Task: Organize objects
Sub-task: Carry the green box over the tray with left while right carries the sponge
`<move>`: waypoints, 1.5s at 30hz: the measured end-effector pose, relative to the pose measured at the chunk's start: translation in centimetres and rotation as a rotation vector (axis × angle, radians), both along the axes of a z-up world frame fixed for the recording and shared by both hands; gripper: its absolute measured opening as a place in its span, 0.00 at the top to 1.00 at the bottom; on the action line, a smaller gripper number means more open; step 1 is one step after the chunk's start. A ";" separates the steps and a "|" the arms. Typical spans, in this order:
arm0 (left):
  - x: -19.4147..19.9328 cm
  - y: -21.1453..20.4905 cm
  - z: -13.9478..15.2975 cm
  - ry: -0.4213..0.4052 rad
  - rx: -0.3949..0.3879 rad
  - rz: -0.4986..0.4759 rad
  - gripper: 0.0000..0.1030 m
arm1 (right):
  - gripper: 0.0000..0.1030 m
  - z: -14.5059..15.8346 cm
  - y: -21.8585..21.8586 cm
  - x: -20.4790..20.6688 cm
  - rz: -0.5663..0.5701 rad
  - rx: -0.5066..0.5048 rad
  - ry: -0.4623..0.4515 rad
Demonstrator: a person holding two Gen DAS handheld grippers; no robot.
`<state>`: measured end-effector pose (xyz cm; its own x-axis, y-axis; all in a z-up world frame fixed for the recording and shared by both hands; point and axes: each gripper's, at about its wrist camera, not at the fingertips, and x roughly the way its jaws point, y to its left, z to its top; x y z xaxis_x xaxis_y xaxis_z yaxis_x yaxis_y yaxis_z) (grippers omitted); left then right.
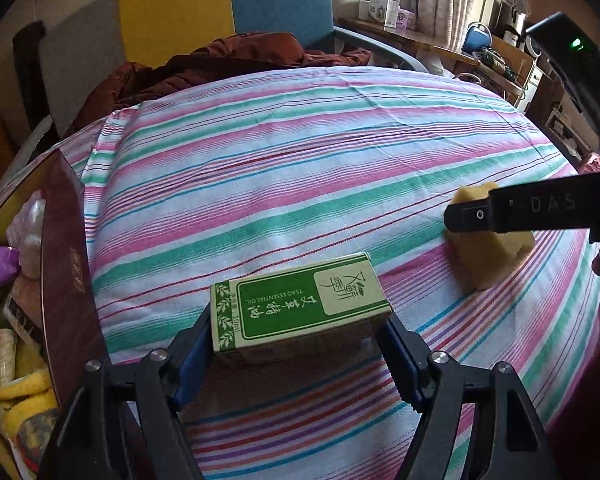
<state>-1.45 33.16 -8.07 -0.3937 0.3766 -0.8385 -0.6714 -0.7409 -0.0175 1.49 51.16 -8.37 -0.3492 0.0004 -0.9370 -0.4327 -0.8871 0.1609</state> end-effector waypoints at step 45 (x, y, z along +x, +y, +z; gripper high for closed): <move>0.6 -0.3 -0.3 0.037 -0.006 -0.007 0.26 | 0.48 2.2 -2.5 -1.8 0.088 0.030 0.082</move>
<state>-0.90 32.90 -8.34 -0.4220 0.3741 -0.8258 -0.6768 -0.7361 0.0124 -0.29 48.66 -6.16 -0.4249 -0.0065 -0.9052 -0.3390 -0.9261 0.1657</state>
